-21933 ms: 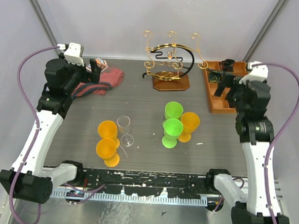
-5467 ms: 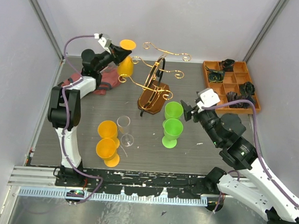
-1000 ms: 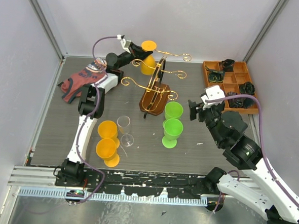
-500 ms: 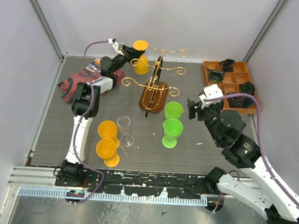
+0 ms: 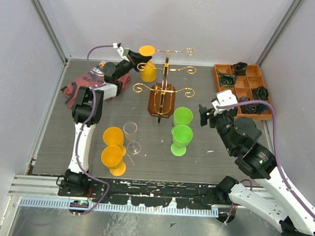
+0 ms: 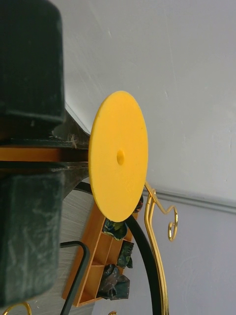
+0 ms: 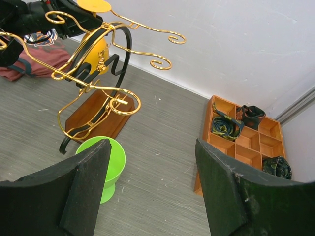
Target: Place the wine glass upside down on the wine glass rack
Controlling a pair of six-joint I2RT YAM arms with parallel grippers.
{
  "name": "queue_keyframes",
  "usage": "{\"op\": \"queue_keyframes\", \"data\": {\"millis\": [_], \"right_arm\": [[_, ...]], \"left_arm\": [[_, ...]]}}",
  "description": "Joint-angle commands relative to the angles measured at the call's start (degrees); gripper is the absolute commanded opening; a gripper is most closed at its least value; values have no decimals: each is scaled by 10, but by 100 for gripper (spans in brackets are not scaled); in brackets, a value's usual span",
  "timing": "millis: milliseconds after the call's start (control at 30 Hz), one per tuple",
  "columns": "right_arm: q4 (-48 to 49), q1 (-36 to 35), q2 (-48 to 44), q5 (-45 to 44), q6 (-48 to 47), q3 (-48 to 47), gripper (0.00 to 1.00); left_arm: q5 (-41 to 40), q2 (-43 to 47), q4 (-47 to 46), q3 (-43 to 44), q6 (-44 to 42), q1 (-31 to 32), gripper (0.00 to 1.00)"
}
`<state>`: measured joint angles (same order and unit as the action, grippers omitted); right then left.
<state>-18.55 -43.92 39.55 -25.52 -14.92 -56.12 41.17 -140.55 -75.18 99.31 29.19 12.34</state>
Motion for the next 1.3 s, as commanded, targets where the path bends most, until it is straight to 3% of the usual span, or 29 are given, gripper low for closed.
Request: {"op": "queue_keyframes", "data": {"millis": [0, 133, 233, 400, 567, 867, 1033, 1167, 1267], "right_arm": [[10, -3, -16, -21, -6, -4, 75], [8, -3, -22, -26, -6, -6, 76], [7, -3, -22, -30, -6, -8, 78], [-2, -3, -9, -49, 3, -18, 82], [-6, -3, 11, -56, 10, -35, 85], [-42, -3, 47, -82, 53, -78, 90], [-90, -3, 59, -114, 112, -96, 92], [-145, -4, 50, -124, 187, -90, 92], [-162, -3, 22, -112, 229, -60, 92]], "left_arm": [[21, 27, -20, -6, -4, 11, 1], [31, 32, -18, -15, -9, 16, 10], [21, 35, -16, -25, -11, 16, 44], [-1, 45, -17, -53, -3, 8, 71], [-26, 71, -49, -108, 29, -18, 73], [-67, 178, -68, -281, 0, -61, 76], [-154, 252, -64, -365, 9, -72, 76], [-218, 331, -13, -406, 16, -70, 76], [-235, 408, 109, -409, -26, -61, 76]]}}
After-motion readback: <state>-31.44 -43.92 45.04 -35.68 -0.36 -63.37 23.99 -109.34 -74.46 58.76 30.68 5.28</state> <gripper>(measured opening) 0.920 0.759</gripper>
